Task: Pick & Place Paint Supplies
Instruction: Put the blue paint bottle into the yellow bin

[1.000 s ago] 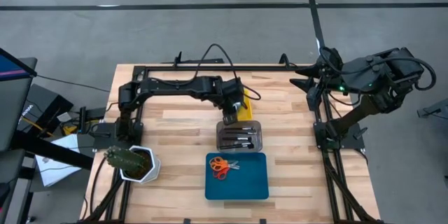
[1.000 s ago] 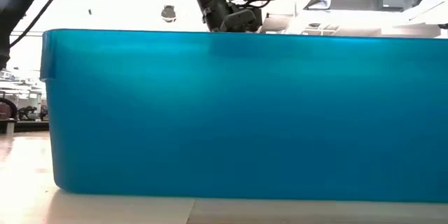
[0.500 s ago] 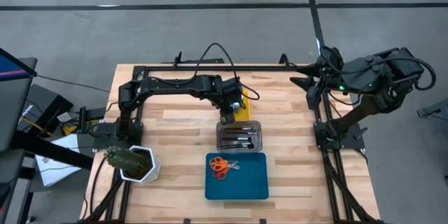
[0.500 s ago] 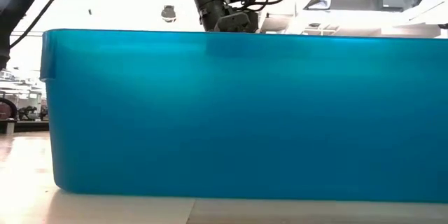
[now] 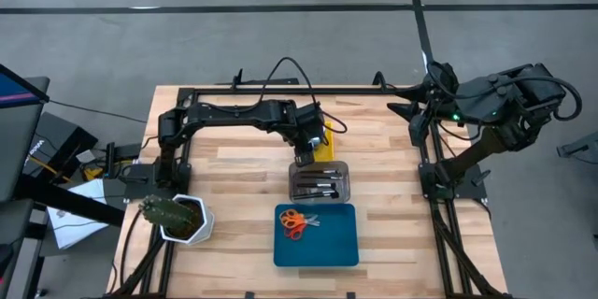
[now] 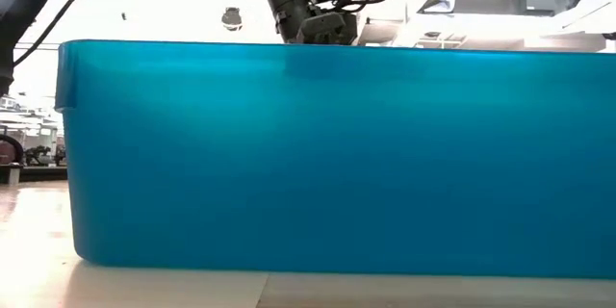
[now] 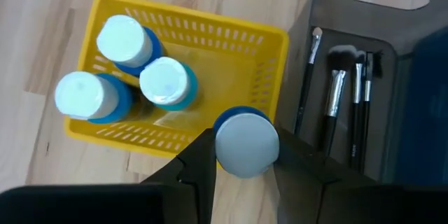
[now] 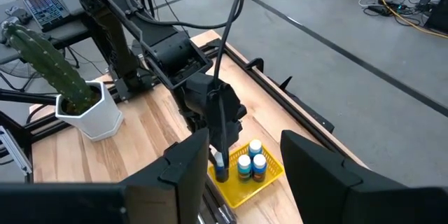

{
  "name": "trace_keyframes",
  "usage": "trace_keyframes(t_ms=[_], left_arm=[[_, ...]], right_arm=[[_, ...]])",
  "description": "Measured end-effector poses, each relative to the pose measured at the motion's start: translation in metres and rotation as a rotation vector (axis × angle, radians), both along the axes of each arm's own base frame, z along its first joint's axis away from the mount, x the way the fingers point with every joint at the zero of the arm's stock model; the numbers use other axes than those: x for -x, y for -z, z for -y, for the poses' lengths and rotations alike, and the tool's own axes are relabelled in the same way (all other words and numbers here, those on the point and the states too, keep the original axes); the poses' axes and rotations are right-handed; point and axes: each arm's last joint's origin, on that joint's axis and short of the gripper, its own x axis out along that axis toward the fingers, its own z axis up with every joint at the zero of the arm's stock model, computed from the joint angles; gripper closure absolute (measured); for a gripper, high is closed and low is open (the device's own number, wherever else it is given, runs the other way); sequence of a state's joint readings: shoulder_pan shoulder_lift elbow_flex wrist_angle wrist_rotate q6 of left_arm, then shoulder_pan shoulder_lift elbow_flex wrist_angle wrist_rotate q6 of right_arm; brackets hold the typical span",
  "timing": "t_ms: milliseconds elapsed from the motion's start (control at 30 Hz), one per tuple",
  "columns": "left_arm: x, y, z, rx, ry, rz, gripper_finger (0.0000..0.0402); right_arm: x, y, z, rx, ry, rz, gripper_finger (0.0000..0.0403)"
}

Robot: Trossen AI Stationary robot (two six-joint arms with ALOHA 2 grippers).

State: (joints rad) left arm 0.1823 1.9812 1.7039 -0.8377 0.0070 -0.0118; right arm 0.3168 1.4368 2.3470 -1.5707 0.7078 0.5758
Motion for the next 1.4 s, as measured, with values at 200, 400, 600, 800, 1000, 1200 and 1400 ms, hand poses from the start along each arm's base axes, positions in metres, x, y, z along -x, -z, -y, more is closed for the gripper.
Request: trace_keyframes(t_ms=[200,400,600,800,1000,1200,1400], left_arm=[[0.000,0.000,0.002,0.012,0.010,0.003,0.0294],[0.000,0.000,0.003,0.025,0.013,0.005,0.0294],[0.000,0.000,0.001,0.009,-0.011,0.002,0.0294],[0.000,0.000,-0.001,-0.020,-0.031,-0.002,0.0294],[0.000,0.000,-0.002,-0.071,-0.056,-0.001,0.0294],[0.002,0.014,-0.001,-0.062,-0.069,-0.015,0.0294],[0.002,0.022,0.001,-0.059,-0.076,-0.006,0.0294]], right_arm=[[0.000,0.000,0.000,0.000,0.000,0.000,0.0228],[0.000,0.000,0.000,0.000,0.000,0.000,0.0228],[0.000,0.000,0.000,0.000,0.000,0.000,0.0228],[0.000,0.000,0.000,0.001,0.000,0.000,0.0228],[0.000,0.000,0.000,0.001,0.000,0.000,0.0228],[0.000,0.000,0.000,0.000,0.000,0.001,0.0228],[0.000,0.000,0.001,0.002,0.008,0.001,0.0228]])
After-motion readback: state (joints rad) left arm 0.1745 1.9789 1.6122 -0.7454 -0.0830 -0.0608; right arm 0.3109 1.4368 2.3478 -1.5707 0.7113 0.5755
